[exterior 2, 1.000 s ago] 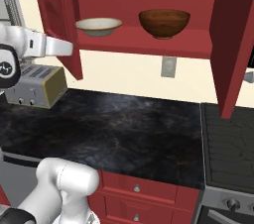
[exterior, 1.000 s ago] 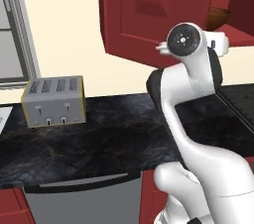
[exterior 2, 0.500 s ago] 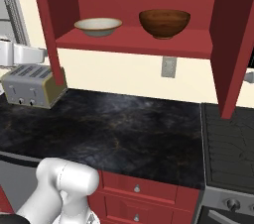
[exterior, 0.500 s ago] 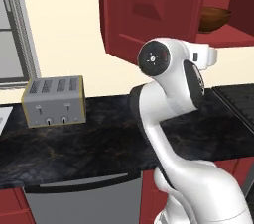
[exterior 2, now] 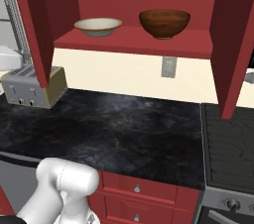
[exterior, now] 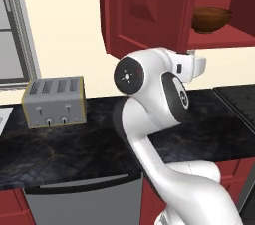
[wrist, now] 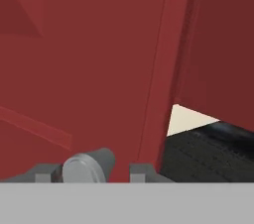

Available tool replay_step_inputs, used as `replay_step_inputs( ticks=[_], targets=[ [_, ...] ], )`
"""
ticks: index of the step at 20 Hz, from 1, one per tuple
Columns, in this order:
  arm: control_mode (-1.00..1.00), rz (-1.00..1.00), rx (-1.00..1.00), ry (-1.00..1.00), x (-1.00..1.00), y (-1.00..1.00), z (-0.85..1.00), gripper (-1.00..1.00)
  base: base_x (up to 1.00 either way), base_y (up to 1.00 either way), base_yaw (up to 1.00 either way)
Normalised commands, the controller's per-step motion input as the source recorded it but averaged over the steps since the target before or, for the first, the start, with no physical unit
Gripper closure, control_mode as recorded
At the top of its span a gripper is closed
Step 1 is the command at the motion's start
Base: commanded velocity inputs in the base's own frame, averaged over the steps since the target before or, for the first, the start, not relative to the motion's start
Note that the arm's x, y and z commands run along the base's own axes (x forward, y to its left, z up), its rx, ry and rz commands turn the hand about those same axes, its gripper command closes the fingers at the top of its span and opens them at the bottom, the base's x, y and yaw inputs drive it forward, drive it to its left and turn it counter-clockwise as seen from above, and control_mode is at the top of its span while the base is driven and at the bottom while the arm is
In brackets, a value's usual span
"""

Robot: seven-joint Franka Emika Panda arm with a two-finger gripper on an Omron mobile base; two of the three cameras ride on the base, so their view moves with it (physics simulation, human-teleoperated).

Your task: Move the bowls from the cabinet to the plates on the dining table.

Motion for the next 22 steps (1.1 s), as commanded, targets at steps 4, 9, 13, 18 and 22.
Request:
replay_step_inputs(
  ticks=[4, 9, 13, 18, 22],
  targets=[
    [-1.00, 0.00, -0.03, -0.01, -0.67, 0.00, -0.03, -1.00, 0.00, 0.00, 0.00],
    [-1.00, 0.00, -0.03, 0.00, -0.47, 0.00, -0.02, -1.00, 0.00, 0.00, 0.00],
    [-1.00, 0.00, -0.01, -0.05, -0.54, -0.02, 0.00, -1.00, 0.00, 0.00, 0.00],
    [-1.00, 0.09, -0.01, -0.08, -0.39, -0.22, 0.00, -1.00, 0.00, 0.00, 0.00],
    [-1.00, 0.16, 0.00, -0.02, -0.15, -0.38, 0.00, -1.00, 0.00, 0.00, 0.00]
  ],
)
